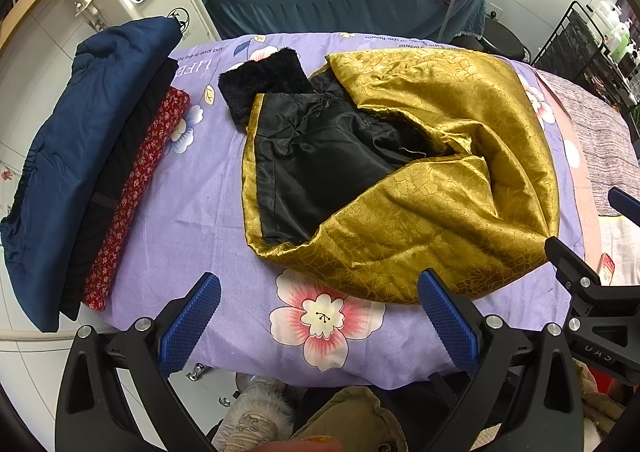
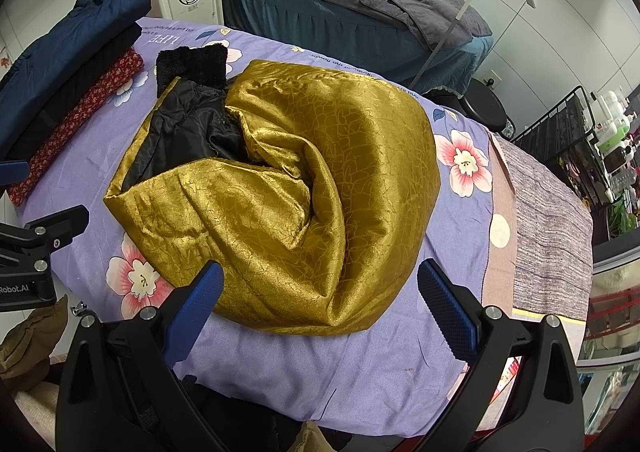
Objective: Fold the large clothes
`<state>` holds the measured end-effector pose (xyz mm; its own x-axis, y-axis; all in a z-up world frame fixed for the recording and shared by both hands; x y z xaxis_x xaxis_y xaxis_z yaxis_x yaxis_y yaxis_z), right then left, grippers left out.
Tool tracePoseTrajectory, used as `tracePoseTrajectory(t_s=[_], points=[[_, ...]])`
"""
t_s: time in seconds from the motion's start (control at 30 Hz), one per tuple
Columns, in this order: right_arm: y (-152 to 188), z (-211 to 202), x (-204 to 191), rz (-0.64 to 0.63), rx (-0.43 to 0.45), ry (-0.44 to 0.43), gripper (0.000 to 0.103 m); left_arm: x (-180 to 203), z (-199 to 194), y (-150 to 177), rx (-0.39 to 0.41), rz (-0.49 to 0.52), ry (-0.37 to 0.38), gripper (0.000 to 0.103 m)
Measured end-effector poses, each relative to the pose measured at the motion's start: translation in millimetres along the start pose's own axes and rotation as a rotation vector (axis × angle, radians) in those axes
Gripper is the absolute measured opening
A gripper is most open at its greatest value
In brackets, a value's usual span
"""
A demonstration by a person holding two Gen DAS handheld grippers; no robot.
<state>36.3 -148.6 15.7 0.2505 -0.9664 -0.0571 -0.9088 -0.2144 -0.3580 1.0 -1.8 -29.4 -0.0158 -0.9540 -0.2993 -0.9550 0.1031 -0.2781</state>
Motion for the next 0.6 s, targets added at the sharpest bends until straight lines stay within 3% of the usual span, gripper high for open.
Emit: tracePoseTrajectory(t_s=[0.6], points=[[7.2,3.0,-4.8,-0.001,-0.005,-0.001,0.096,0.9,3.7,0.1,-0.019,0.004,-0.004,0.097]])
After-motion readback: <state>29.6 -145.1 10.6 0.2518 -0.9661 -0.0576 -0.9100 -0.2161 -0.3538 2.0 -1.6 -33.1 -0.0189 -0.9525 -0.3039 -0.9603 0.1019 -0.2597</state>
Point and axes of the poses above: each gripper's, at about its wrist camera, not at the fingertips, and z roughly the way its jaws point, x to its right, y to its underside, the point moved 1 cm from there along z, roughly the way its jaws point, and after that the axes turned 13 degrees about -y, right-handed, at the moved point
